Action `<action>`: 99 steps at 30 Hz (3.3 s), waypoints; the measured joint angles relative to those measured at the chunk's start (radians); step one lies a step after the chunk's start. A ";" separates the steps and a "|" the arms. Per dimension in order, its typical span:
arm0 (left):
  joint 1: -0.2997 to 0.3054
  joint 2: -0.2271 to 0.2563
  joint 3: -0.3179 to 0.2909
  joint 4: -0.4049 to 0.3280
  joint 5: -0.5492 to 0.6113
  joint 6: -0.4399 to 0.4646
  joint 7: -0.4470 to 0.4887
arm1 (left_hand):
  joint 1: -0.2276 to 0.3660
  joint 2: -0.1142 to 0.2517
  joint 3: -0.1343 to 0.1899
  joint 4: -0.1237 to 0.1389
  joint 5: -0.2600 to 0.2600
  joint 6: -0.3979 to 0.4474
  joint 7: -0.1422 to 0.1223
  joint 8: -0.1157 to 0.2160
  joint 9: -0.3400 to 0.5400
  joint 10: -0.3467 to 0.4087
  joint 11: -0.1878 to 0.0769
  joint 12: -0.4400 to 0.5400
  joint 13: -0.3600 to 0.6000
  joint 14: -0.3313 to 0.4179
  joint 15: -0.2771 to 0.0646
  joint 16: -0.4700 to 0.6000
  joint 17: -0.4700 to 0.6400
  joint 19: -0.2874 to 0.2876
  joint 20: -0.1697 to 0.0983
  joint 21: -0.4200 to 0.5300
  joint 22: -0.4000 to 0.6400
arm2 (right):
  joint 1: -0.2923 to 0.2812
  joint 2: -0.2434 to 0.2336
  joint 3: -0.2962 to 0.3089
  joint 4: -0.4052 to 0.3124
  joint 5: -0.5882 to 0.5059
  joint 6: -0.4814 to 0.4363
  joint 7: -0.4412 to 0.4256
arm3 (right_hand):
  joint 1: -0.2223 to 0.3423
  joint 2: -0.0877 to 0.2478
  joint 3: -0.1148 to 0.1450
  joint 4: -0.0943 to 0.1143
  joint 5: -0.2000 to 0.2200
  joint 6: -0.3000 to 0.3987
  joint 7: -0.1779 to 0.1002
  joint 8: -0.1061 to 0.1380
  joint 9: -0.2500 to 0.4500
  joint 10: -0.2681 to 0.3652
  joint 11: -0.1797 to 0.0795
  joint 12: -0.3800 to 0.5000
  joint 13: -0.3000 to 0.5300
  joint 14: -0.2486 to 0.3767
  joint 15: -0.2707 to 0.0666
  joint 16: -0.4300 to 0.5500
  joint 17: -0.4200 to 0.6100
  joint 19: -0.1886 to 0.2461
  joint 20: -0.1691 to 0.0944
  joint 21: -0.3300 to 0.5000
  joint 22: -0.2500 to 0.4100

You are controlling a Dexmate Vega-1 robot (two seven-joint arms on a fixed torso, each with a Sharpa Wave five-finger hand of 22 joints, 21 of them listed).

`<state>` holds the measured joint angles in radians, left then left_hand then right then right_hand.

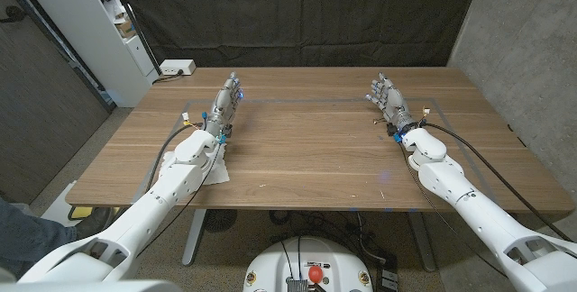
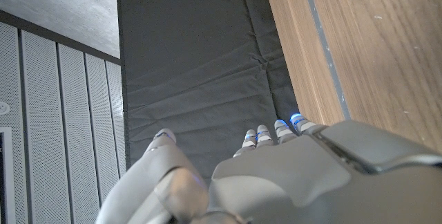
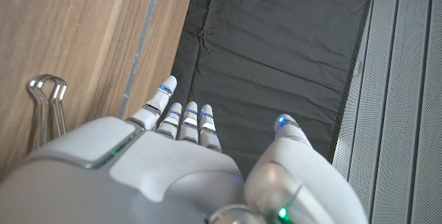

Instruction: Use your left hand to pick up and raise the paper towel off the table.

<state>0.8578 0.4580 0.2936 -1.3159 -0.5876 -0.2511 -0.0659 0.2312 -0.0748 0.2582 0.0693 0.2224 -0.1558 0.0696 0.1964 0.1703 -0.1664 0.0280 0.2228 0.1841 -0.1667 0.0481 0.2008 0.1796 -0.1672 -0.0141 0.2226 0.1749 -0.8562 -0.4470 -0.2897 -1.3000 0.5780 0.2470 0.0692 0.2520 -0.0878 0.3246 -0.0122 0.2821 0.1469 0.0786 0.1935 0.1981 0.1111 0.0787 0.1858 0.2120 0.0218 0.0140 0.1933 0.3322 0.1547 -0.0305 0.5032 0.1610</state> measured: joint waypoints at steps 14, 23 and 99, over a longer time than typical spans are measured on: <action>0.043 -0.180 -0.218 -0.036 0.206 0.078 -0.126 | 0.005 0.005 0.000 0.000 0.000 0.000 0.000 0.000 0.000 -0.001 0.001 0.001 0.000 -0.003 0.003 0.000 0.000 -0.004 0.004 0.000 0.000 | -0.033 0.169 0.197 -0.011 -0.205 -0.085 0.124 | 0.000 0.000 0.000 0.000 0.003 0.000 0.000 0.000 -0.002 0.000 0.000 0.000 -0.003 0.000 0.000 0.000 -0.003 0.000 0.000 0.000 0.000; 0.063 -0.249 -0.299 -0.064 0.302 0.102 -0.187 | 0.009 0.009 0.004 -0.004 0.000 0.000 0.000 0.000 0.001 -0.004 0.002 0.001 0.000 -0.003 0.003 0.000 0.000 -0.008 0.010 -0.003 0.000 | -0.041 0.268 0.312 -0.019 -0.305 -0.117 0.189 | 0.007 0.007 0.000 0.000 0.003 0.000 0.000 0.000 -0.003 0.000 0.000 0.000 -0.004 0.000 0.000 0.000 -0.008 0.000 0.000 -0.004 0.000; 0.243 -0.334 -0.503 -0.285 0.478 0.088 -0.329 | 0.035 0.036 0.016 -0.017 -0.008 0.040 0.007 0.000 0.004 0.014 0.013 0.001 -0.001 -0.003 0.003 0.000 -0.001 -0.005 0.023 -0.012 -0.001 | -0.070 0.412 0.469 -0.113 -0.489 -0.192 0.287 | 0.005 0.016 -0.003 0.003 0.007 0.005 -0.005 0.000 -0.007 0.001 -0.002 0.000 -0.021 0.005 0.006 0.007 -0.031 0.021 0.000 -0.045 -0.001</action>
<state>1.1006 0.1243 -0.2090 -1.6009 -0.1097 -0.1627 -0.3952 0.2665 -0.0391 0.2745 0.0524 0.2139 -0.1158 0.0767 0.1963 0.1746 -0.1521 0.0407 0.2235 0.1836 -0.1698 0.0512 0.2007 0.1790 -0.1720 0.0093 0.2107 0.1744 -0.9259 -0.0349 0.1795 -1.4132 0.0890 0.0547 0.3559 0.2573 -0.0720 0.3217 -0.0094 0.2889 0.1519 0.0732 0.1935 0.1908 0.1122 0.0770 0.1858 0.1905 0.0270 0.0195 0.2001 0.3015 0.1761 -0.0304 0.4584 0.1605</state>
